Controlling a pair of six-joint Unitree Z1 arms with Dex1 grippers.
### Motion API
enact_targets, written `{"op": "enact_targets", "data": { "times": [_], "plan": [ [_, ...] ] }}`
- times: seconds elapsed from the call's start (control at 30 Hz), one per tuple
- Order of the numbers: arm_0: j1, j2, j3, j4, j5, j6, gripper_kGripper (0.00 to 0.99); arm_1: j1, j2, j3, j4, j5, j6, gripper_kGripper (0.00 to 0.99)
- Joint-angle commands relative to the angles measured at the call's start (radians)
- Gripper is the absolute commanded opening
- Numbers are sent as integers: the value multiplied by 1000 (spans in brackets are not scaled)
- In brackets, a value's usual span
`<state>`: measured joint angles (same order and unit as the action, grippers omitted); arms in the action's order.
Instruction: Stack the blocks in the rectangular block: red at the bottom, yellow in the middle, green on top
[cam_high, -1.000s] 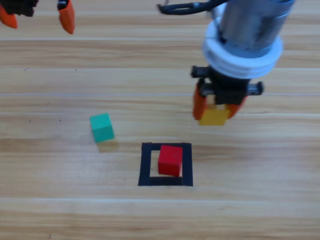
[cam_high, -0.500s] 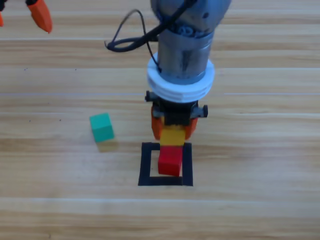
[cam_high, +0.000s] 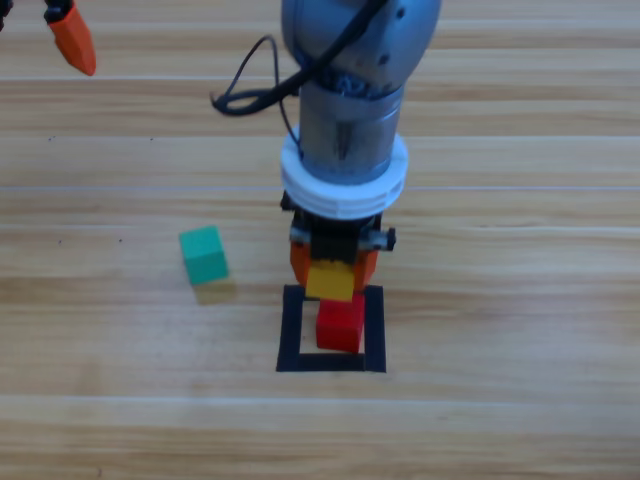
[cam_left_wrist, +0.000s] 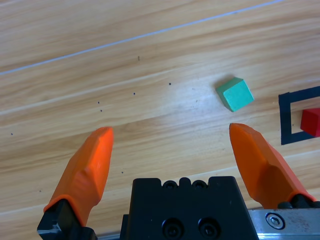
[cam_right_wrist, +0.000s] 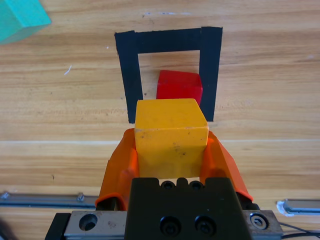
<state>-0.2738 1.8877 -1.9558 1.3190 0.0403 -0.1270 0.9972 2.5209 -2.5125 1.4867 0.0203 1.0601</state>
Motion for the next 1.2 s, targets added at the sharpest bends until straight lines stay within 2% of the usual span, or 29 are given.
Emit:
{"op": "enact_targets", "data": {
  "times": [0.03,0.3,0.5,0.8,1.2],
  "plan": [
    [18,-13,48,-23,-5,-5,990,23,113,-14,10,-34,11,147],
    [18,-24,80,-44,-11,-13,990,23,131,-28,10,-88,32,147],
    [18,-29,100,-58,-11,-13,990,28,139,-35,10,-97,52,147],
    [18,-24,132,-87,-19,-16,990,78,110,-22,12,-109,81,147],
    [18,-6,135,-101,-27,-19,990,81,99,12,13,-129,93,147]
  ]
}}
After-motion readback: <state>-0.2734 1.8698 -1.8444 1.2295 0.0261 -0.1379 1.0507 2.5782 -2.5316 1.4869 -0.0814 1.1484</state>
